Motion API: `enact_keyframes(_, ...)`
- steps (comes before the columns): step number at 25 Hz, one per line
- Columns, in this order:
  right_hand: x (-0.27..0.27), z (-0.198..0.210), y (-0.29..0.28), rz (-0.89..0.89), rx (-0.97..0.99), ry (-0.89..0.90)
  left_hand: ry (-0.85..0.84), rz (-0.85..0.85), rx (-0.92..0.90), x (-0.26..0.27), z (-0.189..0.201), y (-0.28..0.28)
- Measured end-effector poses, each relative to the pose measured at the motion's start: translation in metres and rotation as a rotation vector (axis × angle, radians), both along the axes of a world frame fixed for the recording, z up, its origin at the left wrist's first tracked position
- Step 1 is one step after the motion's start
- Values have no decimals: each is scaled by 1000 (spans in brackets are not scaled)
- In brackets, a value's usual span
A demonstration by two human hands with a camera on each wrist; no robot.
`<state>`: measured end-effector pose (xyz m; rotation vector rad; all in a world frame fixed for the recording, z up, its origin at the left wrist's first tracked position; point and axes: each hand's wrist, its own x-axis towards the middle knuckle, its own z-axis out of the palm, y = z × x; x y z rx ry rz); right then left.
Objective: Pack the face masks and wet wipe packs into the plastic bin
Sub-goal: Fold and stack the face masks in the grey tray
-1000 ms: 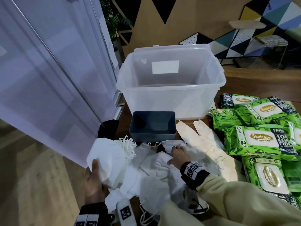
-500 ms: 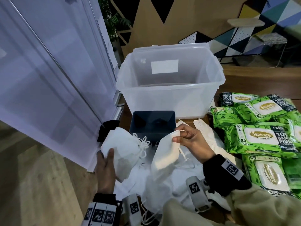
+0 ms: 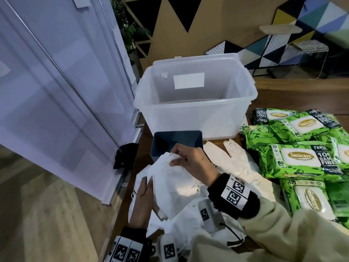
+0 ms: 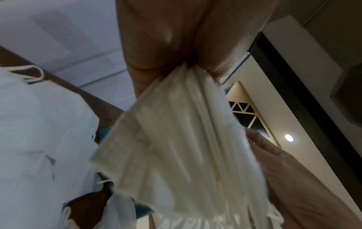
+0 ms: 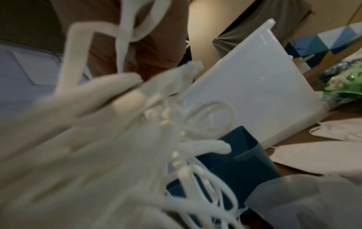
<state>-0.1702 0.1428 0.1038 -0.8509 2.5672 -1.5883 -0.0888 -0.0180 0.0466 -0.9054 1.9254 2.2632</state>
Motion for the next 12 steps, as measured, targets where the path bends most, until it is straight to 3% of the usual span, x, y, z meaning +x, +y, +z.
enact_keyframes(2,-1,-2,-1,-12,48,63,100,-53,-110,7,11,6)
enact_keyframes(4,-1,-3,-3,-33,64,92,183,-90,-97,12,21,10)
enact_keyframes(7,-1,-5,-7,-27,67,83,188,-172,-186,12,19,12)
enact_keyframes(10,-5,-4,1,75,98,-93,213,-44,-130,12,14,6)
enact_keyframes(12,-12,-9,17,64,107,-112,253,39,-118,15,16,-4)
